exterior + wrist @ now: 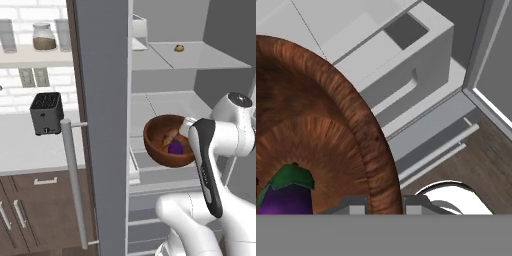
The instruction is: Pick the chicken drumstick and eggplant from their plates and place them in the bowl. Then put the bowl in the fridge.
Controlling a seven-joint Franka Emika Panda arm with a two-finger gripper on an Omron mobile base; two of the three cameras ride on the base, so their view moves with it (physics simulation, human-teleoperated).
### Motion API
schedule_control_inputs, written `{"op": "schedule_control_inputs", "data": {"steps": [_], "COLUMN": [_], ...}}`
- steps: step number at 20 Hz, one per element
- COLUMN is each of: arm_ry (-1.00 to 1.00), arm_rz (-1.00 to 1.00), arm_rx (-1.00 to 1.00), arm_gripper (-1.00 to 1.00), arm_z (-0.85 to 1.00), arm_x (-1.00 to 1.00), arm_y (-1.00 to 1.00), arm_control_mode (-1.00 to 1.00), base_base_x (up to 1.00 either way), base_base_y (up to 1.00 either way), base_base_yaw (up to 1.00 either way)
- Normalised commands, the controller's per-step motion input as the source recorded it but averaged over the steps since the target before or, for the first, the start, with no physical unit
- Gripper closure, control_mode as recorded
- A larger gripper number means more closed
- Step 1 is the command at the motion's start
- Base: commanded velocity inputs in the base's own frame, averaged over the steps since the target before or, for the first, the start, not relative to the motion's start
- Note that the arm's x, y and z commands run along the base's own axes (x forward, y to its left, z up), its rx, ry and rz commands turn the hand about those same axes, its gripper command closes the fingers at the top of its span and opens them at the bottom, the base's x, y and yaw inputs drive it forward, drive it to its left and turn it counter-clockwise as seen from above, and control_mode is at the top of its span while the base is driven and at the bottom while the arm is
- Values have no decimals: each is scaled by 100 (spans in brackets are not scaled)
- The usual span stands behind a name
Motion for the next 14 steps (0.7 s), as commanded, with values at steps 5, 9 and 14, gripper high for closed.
{"op": "schedule_control_inputs", "data": {"steps": [5, 9, 14], "arm_ry": [0, 0, 0], "arm_rz": [0, 0, 1], "arm_rx": [0, 0, 0], "arm_gripper": [100, 100, 100], "arm_z": [0, 0, 0], "arm_x": [0, 0, 4], "arm_y": [0, 0, -1], "arm_control_mode": [100, 100, -100], "base_base_x": [61, 69, 32], "base_base_y": [-17, -20, -6], "base_base_yaw": [3, 4, 3]}}
